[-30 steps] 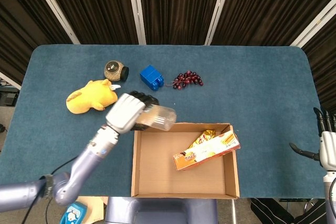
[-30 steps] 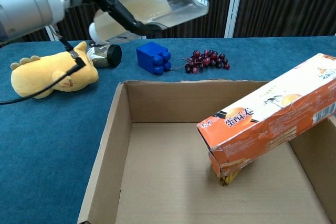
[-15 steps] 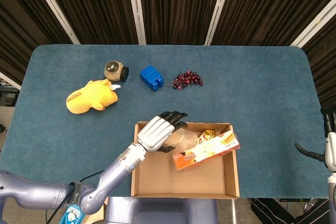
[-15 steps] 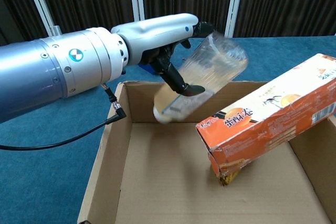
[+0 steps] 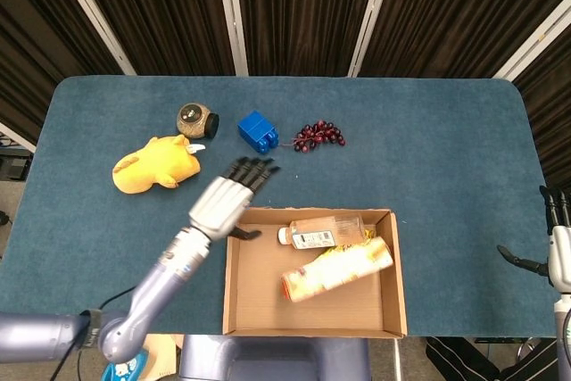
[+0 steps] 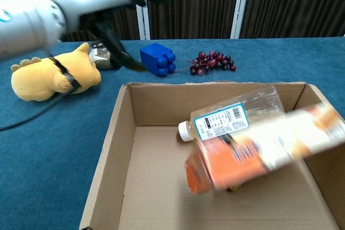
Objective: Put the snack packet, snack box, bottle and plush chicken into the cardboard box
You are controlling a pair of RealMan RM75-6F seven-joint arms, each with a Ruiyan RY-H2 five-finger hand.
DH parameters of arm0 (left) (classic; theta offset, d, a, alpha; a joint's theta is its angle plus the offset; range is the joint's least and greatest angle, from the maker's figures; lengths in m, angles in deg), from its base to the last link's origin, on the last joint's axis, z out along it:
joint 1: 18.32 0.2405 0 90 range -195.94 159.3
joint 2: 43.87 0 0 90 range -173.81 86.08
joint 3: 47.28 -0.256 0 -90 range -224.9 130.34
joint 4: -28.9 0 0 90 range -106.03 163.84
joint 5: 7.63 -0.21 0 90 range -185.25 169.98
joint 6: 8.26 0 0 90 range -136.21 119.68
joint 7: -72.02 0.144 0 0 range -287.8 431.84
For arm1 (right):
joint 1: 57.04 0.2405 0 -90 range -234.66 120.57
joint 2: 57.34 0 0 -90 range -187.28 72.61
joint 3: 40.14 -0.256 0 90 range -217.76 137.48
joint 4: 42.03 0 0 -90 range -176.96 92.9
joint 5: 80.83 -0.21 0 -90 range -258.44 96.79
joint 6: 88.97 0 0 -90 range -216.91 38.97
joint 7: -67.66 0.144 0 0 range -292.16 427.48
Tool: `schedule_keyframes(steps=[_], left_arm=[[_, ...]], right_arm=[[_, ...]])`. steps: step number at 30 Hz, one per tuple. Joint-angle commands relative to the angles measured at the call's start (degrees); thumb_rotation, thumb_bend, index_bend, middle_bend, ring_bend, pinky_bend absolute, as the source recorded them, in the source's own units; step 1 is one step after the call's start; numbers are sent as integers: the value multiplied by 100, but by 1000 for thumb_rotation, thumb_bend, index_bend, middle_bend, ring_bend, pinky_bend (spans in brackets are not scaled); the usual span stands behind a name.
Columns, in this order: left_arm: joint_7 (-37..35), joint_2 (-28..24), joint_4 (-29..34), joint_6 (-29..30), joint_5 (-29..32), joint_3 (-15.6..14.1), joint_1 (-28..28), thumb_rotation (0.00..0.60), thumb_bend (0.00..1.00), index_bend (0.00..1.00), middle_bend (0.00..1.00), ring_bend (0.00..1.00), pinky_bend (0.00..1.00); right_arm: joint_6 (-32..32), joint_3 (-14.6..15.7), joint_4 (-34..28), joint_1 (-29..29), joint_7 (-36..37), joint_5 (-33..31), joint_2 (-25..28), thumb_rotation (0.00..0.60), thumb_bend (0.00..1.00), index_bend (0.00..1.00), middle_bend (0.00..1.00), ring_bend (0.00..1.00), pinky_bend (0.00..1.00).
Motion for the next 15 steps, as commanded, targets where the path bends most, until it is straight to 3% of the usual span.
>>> schedule_keyframes(steps=[1, 7, 15], left_arm=[[21, -606, -146, 427, -15, -90, 400, 600, 0, 20, 0, 0, 0], [-75, -1159, -748, 543, 407, -224, 771, 600, 0, 0, 0, 0, 0], [-276, -1135, -1690, 203, 1100, -346, 934, 600, 0, 0, 0, 0, 0]], right_arm=[[11, 3, -8, 1, -10, 0, -1, 600, 74, 1, 0, 0, 0], [55, 17, -36, 14, -65, 9, -16, 600, 74, 1, 0, 0, 0], [124, 30, -95, 39, -138, 6, -30, 600, 74, 1, 0, 0, 0]])
